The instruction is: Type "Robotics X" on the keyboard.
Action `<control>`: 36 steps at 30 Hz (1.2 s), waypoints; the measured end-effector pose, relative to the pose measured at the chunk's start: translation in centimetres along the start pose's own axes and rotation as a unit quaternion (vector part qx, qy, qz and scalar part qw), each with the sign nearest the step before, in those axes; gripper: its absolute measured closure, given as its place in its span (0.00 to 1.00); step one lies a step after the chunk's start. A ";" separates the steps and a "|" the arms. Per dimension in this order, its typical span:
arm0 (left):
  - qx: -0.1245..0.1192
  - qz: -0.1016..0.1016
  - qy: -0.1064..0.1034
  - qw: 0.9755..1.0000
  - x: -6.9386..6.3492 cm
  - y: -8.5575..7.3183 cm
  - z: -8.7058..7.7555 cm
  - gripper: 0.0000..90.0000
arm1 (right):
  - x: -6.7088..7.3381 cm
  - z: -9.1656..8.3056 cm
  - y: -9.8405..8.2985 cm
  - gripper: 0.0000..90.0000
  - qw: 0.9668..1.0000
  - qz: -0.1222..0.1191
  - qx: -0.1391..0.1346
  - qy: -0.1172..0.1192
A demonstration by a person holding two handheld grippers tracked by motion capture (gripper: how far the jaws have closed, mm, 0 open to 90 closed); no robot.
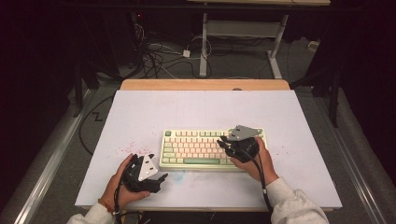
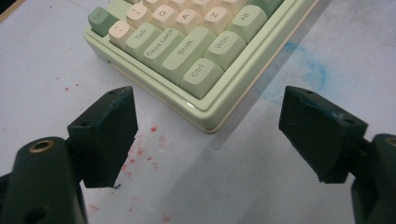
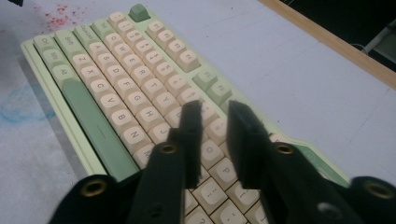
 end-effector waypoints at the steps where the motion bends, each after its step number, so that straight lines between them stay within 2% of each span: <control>1: 0.000 0.000 0.000 1.000 0.0 0.0 0.0 0.20 | 0.0 -0.1 0.0 0.72 1.000 -0.002 -0.003 -0.001; 5: 0.000 -0.001 0.000 1.000 0.0 0.0 0.0 0.20 | 0.2 -0.5 0.1 0.55 1.000 -0.008 -0.012 -0.002; 10: 0.001 -0.002 0.000 1.000 0.0 0.0 0.0 0.20 | 0.4 -1.3 0.0 0.40 1.000 -0.017 -0.022 -0.014; 13: 0.001 -0.006 0.000 1.000 0.0 0.0 0.1 0.20 | 0.5 -1.9 -0.1 0.35 0.999 -0.023 -0.026 -0.023; 18: -0.001 -0.008 0.001 1.000 0.0 0.1 0.0 0.21 | 1.0 -2.7 -0.5 0.32 0.998 -0.037 -0.032 -0.033; 36: -0.008 -0.015 0.002 1.000 0.2 0.3 -0.2 0.22 | 1.6 -5.4 -2.5 0.29 0.997 -0.044 -0.032 -0.061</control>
Point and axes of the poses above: each handheld gripper's, and its own axes: z roughly forward along the jaws, y roughly out of its top, x roughly to its left, the point moved 4 cm from there along z, roughly forward along the jaws, and after that the axes turned 12 degrees about y, right-handed, at the moved point
